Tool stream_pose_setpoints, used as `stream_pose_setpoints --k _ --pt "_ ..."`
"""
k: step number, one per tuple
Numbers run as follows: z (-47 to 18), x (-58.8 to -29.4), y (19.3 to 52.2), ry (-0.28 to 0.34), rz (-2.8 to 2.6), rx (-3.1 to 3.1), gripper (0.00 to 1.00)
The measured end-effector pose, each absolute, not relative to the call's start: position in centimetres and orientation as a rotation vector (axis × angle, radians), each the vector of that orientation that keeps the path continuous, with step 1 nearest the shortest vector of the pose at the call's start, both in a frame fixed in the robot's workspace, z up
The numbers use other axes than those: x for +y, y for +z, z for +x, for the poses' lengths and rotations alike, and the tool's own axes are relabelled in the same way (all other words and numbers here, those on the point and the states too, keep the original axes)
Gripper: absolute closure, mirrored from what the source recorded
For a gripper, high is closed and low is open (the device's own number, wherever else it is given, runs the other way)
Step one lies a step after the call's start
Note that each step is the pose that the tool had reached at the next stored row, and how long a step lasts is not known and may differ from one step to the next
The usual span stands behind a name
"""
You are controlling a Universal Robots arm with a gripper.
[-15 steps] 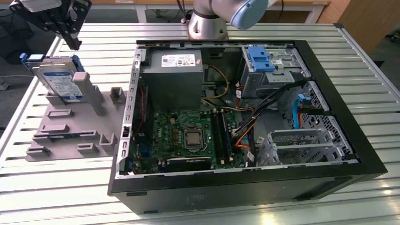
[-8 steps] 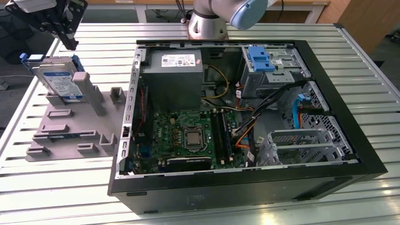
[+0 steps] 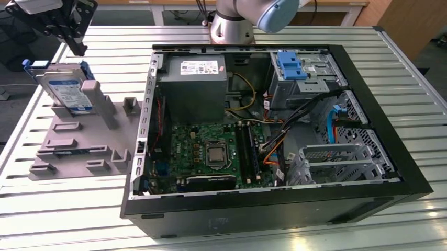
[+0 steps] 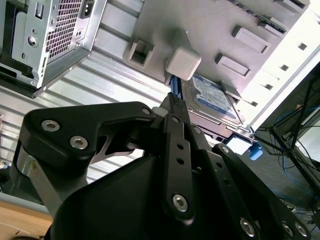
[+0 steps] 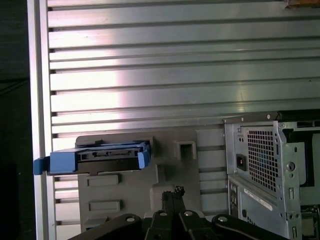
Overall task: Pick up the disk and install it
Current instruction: 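Reach for the disk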
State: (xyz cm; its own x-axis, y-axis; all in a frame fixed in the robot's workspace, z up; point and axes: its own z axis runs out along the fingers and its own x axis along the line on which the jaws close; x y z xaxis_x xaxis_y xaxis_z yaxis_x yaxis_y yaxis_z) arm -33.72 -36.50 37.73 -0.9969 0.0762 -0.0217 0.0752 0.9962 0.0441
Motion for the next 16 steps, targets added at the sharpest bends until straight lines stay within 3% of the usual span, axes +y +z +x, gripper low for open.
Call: stream_pose_setpoints --k 16 --pt "-35.5 -36.0 37.7 0.068 0.118 3.115 0.89"
